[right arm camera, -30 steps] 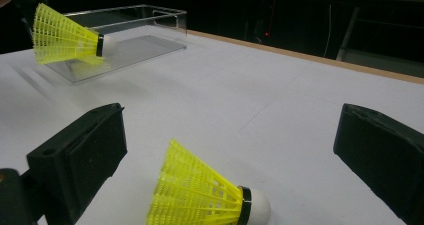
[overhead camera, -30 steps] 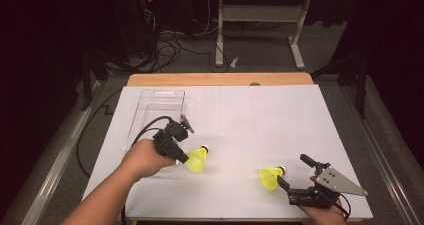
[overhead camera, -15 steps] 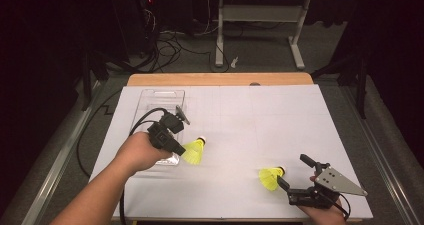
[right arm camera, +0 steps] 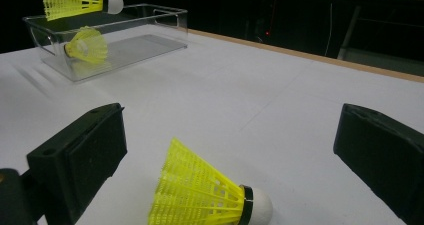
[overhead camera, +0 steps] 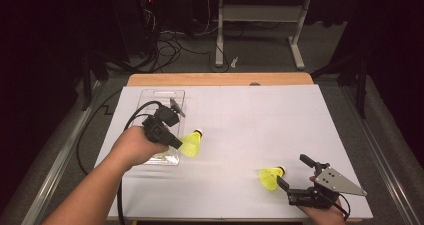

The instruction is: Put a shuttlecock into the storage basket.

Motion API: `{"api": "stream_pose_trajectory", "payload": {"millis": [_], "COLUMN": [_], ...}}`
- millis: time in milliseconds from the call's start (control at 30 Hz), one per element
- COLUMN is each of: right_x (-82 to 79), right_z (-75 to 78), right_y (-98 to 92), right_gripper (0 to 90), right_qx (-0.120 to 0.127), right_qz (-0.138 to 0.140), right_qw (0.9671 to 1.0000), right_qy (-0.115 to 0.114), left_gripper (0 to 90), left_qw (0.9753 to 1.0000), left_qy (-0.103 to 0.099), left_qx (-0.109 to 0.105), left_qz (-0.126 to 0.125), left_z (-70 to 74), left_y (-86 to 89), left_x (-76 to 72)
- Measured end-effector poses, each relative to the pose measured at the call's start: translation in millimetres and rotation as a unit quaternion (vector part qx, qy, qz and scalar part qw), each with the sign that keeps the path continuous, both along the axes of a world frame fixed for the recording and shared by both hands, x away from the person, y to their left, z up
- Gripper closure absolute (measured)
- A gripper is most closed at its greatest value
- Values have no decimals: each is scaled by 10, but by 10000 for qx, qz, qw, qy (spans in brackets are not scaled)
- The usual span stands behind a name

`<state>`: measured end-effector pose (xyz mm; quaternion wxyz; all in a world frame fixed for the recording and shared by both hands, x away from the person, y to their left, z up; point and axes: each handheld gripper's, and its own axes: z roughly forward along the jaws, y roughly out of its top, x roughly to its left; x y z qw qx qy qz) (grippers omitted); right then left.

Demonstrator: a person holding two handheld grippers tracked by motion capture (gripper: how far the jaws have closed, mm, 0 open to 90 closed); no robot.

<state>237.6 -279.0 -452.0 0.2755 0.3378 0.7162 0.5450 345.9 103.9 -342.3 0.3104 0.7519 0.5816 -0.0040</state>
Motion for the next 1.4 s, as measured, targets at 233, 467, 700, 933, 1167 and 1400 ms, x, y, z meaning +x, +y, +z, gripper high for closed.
{"api": "stream_pose_trajectory", "payload": {"millis": [233,467,700,933,1167,1400], "right_x": [0,0,-2,-2,-5,-8], "right_z": [1,1,2,3,6,6], "right_y": [-2,-1,-4,-7,-9,-5], "right_gripper": [12,12,12,12,12,11], "right_qx": [2,-1,-1,0,3,-6], "right_qz": [-4,-3,-4,-5,2,20], "right_qw": [10000,10000,10000,10000,10000,10000], "right_qy": [-2,-1,-5,-10,-24,-43], "left_gripper": [897,897,897,897,897,897], "left_qw": [9999,9996,9988,9984,9974,9956], "left_qy": [-46,-50,-62,-25,-11,14], "left_qx": [-2,21,20,22,-11,-31], "left_qz": [123,289,480,568,723,935], "left_z": [30,32,23,9,-12,-50], "left_y": [127,238,347,438,543,676], "left_x": [43,84,131,149,176,222]}}
